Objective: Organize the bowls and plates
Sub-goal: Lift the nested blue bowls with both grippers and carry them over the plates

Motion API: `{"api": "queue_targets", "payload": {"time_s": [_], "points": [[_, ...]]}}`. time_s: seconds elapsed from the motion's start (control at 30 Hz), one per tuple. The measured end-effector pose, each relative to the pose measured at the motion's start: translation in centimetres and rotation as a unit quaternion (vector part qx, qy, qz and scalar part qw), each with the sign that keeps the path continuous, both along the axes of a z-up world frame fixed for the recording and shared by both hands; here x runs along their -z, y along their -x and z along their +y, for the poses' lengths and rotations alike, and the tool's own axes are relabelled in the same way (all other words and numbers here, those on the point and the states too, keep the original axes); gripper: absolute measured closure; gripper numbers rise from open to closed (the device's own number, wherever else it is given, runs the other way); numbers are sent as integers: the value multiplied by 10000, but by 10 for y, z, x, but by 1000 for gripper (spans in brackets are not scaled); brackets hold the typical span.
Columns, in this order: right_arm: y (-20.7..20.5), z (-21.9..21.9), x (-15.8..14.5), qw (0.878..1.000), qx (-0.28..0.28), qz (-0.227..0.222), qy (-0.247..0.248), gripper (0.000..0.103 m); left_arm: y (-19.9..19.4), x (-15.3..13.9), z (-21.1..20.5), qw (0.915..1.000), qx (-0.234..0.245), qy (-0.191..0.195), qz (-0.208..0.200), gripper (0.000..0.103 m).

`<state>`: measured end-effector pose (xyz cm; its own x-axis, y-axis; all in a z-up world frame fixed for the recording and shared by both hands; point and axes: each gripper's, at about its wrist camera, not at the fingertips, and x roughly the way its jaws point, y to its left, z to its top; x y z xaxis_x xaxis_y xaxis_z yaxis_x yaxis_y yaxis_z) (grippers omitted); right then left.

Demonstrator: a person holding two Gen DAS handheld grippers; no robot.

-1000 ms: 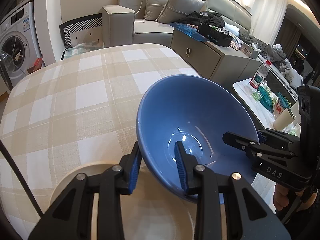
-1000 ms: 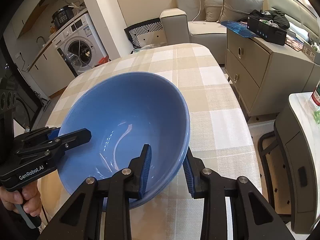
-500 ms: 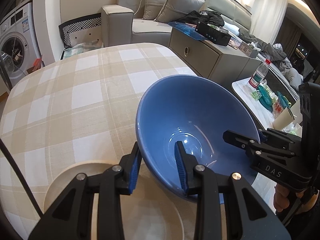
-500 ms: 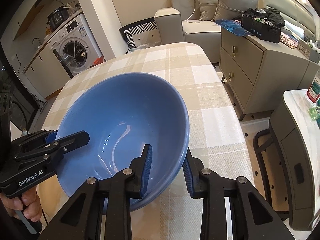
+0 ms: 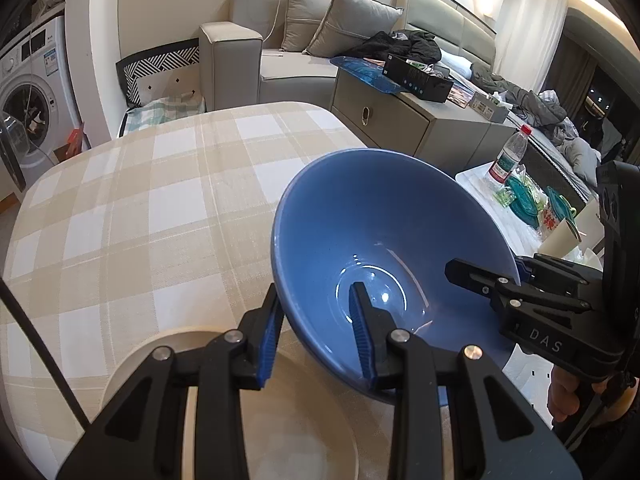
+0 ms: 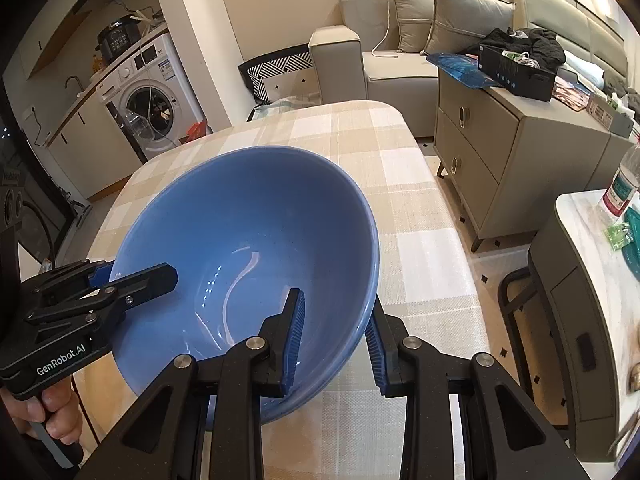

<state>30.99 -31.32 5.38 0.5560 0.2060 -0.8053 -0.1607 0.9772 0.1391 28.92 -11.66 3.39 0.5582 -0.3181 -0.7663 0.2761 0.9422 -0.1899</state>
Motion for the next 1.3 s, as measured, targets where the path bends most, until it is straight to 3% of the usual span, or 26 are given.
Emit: {"api": "queue_targets", "payload": {"time_s": [0.63,1.3], "points": [[20,42,-40,9987,-423,-278,87,73,32,-38,43,9990,-345,97,-282,71],[36,101,-42,9947,-1002,-173,177,73,67,-43,96,9960,-843,-31,-304,71]]}}
